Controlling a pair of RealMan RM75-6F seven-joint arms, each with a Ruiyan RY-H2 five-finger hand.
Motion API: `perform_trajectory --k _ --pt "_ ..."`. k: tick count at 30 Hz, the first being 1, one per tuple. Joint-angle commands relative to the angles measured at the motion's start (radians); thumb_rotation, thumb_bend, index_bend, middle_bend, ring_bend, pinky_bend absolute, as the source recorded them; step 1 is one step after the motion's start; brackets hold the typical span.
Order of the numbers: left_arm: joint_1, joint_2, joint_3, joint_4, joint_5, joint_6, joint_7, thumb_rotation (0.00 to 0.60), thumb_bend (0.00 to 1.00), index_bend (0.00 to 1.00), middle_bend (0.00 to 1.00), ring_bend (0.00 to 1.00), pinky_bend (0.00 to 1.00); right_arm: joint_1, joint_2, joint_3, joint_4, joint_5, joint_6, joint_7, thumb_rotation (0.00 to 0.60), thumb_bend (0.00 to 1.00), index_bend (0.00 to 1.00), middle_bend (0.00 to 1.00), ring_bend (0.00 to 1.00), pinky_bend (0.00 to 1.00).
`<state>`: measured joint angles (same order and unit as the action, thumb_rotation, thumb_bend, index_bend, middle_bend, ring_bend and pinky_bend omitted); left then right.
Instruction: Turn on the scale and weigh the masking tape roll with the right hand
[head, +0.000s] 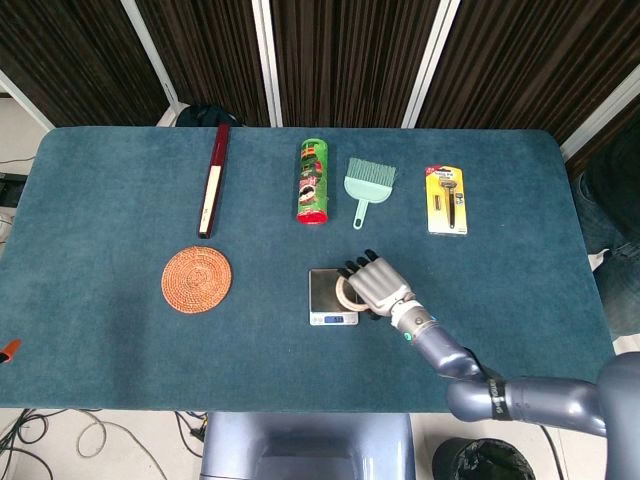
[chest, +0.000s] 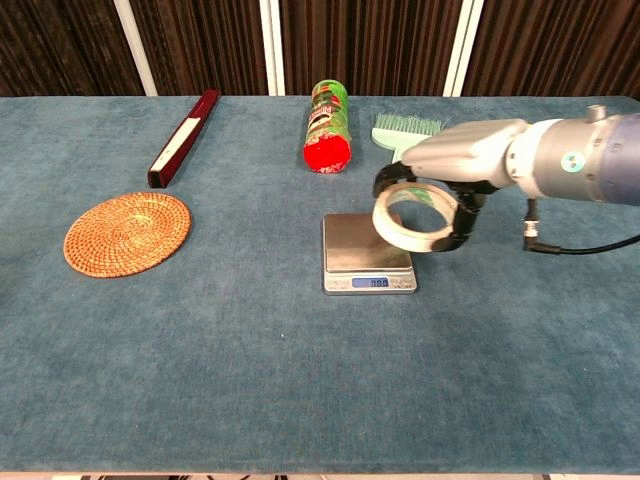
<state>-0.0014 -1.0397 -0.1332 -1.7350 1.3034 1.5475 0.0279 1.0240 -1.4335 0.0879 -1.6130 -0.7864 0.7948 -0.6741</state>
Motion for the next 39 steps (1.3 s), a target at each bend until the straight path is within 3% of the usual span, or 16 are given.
perform_trajectory --k 1,19,33,39 --pt "-0.001 0.001 0.000 0.001 0.000 -0.002 -0.002 0.600 0.00 0.00 0.00 0.00 0.00 0.041 -0.038 0.011 0.005 0.049 0.001 -0.039 0.600 0.36 0.31 0.39 0.40 0.14" --pt "-0.001 0.005 0.002 0.000 0.002 -0.006 -0.011 0.600 0.00 0.00 0.00 0.00 0.00 0.132 -0.136 0.002 0.083 0.174 0.016 -0.096 0.600 0.36 0.29 0.34 0.32 0.14" --pt "-0.001 0.006 0.002 -0.002 0.001 -0.006 -0.009 0.600 0.00 0.00 0.00 0.00 0.00 0.159 -0.138 -0.022 0.087 0.218 0.018 -0.102 0.600 0.36 0.17 0.15 0.14 0.09" --pt "-0.001 0.006 0.002 -0.002 0.000 -0.006 -0.008 0.600 0.00 0.00 0.00 0.00 0.00 0.163 -0.147 -0.025 0.100 0.232 0.032 -0.103 0.600 0.36 0.13 0.11 0.10 0.09"
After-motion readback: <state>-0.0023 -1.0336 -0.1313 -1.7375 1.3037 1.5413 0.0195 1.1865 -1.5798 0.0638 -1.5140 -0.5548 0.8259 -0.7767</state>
